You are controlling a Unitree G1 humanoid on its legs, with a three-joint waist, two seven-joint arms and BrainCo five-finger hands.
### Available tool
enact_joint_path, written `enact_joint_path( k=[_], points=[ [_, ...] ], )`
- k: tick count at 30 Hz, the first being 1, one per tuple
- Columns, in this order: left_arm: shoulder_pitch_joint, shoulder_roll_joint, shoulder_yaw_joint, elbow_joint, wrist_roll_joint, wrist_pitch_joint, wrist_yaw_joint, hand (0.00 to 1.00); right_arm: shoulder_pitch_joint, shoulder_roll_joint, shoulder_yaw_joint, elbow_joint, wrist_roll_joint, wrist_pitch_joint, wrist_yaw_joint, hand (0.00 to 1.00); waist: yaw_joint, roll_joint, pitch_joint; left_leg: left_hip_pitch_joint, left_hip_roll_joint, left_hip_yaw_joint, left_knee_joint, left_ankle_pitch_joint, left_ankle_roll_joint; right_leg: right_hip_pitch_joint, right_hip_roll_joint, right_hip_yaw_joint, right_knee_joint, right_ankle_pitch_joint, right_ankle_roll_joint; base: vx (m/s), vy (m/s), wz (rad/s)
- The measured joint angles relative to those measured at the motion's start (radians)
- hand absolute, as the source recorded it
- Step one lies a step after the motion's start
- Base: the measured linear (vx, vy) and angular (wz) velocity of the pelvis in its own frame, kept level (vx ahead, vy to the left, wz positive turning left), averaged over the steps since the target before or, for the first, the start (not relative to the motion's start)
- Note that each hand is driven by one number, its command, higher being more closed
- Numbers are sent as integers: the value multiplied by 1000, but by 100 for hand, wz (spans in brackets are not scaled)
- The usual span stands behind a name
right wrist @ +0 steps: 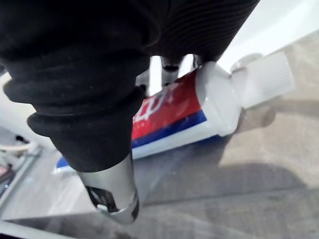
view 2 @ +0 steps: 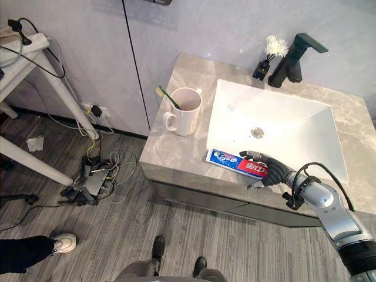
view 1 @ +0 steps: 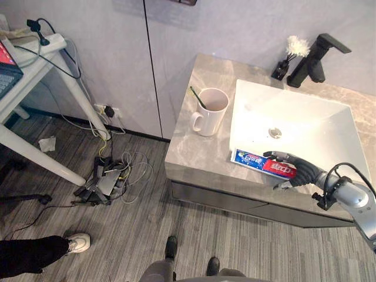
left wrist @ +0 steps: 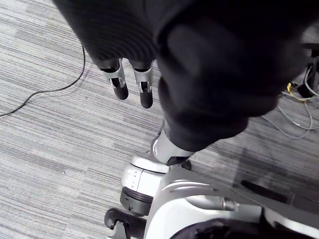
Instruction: Organize washtable
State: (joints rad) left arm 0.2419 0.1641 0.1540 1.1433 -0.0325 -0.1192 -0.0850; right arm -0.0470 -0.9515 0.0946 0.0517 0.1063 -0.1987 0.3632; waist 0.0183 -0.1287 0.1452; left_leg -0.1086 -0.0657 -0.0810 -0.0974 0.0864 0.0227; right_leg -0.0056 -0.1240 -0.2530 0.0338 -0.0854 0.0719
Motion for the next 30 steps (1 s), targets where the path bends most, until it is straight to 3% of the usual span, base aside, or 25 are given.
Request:
enact_joint_path(
  k=[6,10,17,24,30],
  points=[
    [-6,6,-8,-2,-16,-1,3,0,-31,-14,4,3,0,8,-25,100,24,-11,6,4,5,2,1,1,1,1,3,7,2,1,-1,23,-12,0],
    [-6,6,-7,-3,-16,0,3,0,-52,-20,35,2,2,8,-23,100,25,-12,7,16,17,1,1,0,1,6,13,16,8,13,-19,26,-19,-5],
    [-7,6,-7,-4,-15,0,4,0,-56,-21,37,2,6,7,-23,100,26,-12,6,26,18,1,1,0,0,11,13,27,14,13,-19,-8,-5,-1],
    [-7,5,-5,1,-17,0,5,0,-33,-20,71,-7,1,-27,11,100,25,-6,3,37,19,3,0,4,-6,20,14,35,15,12,-18,-50,-12,-3],
    [-7,-9,48,-8,-146,-2,13,0,-47,-3,34,-29,-41,-32,-15,100,23,16,-9,36,16,4,-4,16,-20,26,12,41,-1,7,-10,-73,-16,-1]
  ],
)
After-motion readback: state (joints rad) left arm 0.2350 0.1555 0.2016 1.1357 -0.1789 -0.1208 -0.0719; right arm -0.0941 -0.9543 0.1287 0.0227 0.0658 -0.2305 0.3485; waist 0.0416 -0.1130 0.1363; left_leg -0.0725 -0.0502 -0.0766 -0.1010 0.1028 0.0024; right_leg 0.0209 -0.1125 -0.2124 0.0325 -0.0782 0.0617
